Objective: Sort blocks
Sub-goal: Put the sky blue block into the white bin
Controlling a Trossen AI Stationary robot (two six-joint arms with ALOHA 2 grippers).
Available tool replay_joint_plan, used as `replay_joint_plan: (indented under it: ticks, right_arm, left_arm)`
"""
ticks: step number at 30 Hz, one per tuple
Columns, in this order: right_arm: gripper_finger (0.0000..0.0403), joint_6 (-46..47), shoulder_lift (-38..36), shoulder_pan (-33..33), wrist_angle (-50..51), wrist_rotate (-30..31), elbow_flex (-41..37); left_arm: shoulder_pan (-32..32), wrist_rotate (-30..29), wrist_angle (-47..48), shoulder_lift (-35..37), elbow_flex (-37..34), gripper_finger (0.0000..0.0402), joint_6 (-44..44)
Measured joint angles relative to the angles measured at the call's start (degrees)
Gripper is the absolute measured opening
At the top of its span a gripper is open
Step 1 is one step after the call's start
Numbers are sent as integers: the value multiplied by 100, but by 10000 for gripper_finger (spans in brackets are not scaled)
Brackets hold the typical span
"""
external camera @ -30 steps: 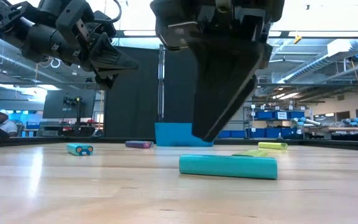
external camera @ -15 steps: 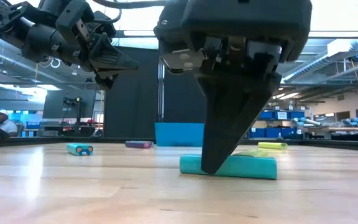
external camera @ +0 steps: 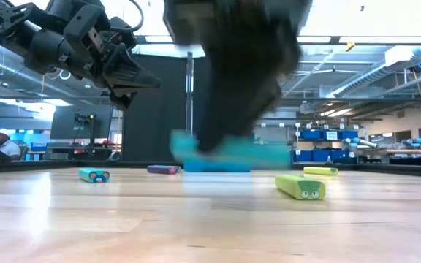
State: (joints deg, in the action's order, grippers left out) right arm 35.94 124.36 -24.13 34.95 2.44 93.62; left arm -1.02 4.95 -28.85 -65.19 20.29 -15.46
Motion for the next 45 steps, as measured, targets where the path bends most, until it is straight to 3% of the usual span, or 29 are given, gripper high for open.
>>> replay_joint_plan:
  ticks: [5,12,16,21,31,39,45]
  right_arm:
    - [115,79,-90,-6,712,92,896]
    - [115,938,-119,-234,2457,294,2212]
    - [115,1589,-153,-616,3634,173,2457]
    - [115,2422,-361,-1193,4406,-173,2339]
    - [115,4126,-1512,-2122,4565,-372,1057]
    - [115,5986,-2950,-2631,3305,-347,-1239]
    - [115,7034,-3624,-2805,2357,-345,-2854]
  left_arm:
    - [0,0,-32,0,0,9,-7]
    - [0,0,-52,0,0,9,-22]
    - [0,25,-60,0,0,9,-22]
    - [0,87,-196,0,0,9,-24]
    - [-9,14,-220,0,0,9,-101]
    - [-9,-394,-220,0,0,9,-212]
    - [-9,-700,-218,0,0,9,-472]
